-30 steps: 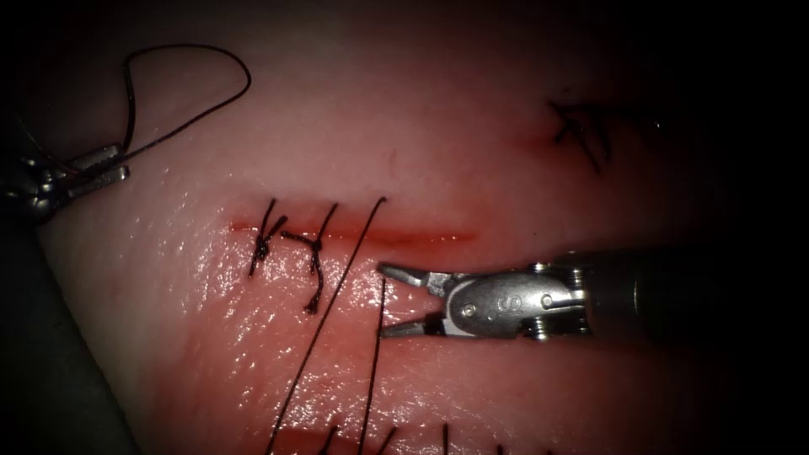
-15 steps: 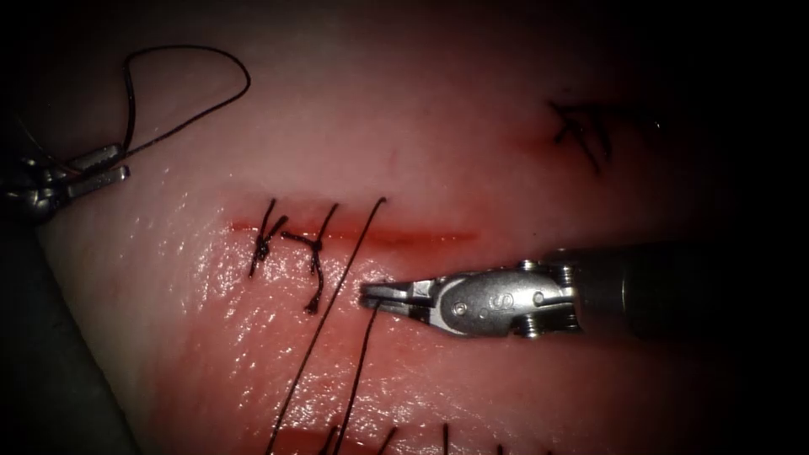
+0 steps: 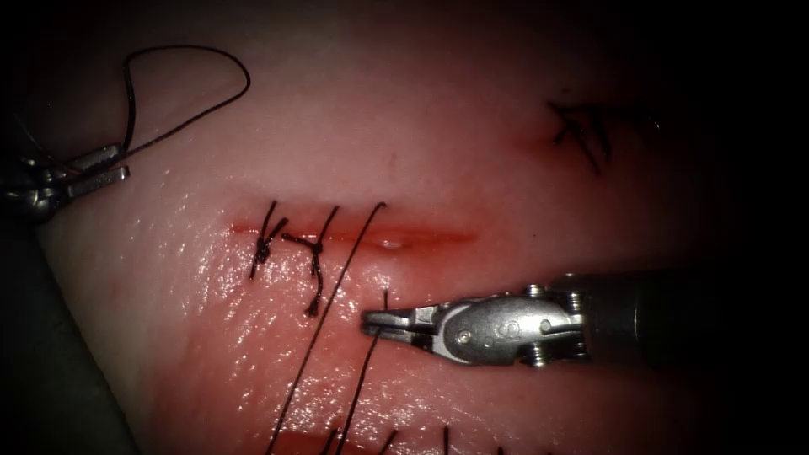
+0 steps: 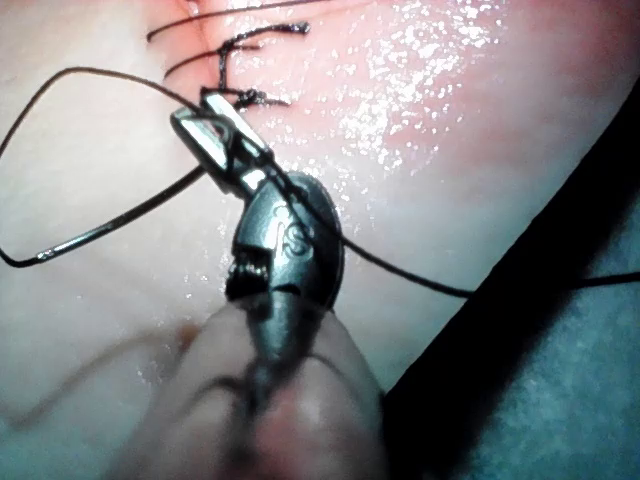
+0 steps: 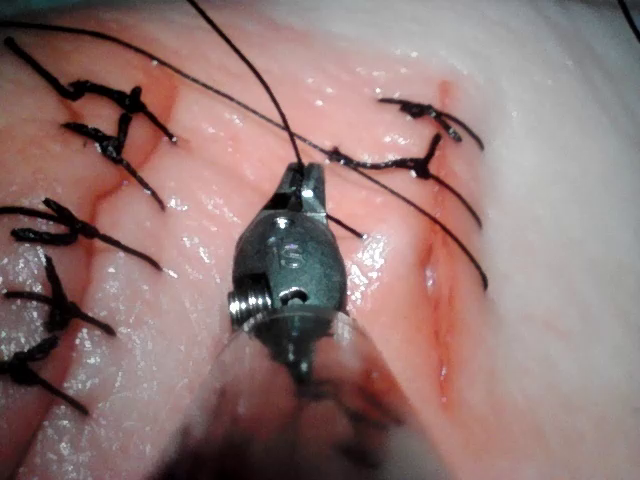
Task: Wound Closure
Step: Pull the string through the cut with the right gripper
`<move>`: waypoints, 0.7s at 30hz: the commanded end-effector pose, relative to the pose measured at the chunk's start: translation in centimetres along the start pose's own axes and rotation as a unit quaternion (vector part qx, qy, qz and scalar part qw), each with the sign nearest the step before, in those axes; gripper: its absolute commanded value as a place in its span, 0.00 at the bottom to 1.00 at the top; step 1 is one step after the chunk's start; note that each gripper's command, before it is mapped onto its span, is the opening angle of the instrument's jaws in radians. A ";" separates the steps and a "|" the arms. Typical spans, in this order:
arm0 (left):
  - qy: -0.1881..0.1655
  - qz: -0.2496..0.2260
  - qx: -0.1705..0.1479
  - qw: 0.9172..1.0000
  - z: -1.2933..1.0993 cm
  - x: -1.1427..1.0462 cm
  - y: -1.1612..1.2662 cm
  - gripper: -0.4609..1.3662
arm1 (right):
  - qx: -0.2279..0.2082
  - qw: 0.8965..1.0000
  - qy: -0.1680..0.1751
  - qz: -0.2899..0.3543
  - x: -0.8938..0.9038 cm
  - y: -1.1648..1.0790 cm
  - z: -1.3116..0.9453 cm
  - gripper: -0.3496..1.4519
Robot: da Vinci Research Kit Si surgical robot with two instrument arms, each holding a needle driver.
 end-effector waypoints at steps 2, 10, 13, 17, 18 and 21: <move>0.000 0.000 -0.003 1.000 0.00 0.00 0.00 0.02 | 0.009 1.000 -0.001 -0.003 0.11 -0.11 -0.01 0.00; 0.000 0.000 -0.003 1.000 0.00 0.00 0.00 0.02 | 0.033 0.999 -0.005 0.001 0.39 -0.45 -0.04 0.00; 0.000 0.000 -0.003 1.000 0.00 0.00 0.00 0.02 | 0.042 0.999 -0.006 0.007 0.48 -0.61 -0.04 0.00; 0.000 0.000 -0.003 1.000 0.00 0.00 0.00 0.02 | 0.054 0.998 -0.008 0.008 0.58 -0.82 -0.04 0.00; 0.000 0.000 -0.003 1.000 0.00 0.00 0.00 0.02 | 0.057 0.998 -0.008 0.010 0.62 -0.90 -0.04 0.00; 0.000 0.000 -0.003 1.000 0.00 0.00 0.00 0.02 | 0.061 0.998 -0.007 0.012 0.66 -0.99 -0.04 0.00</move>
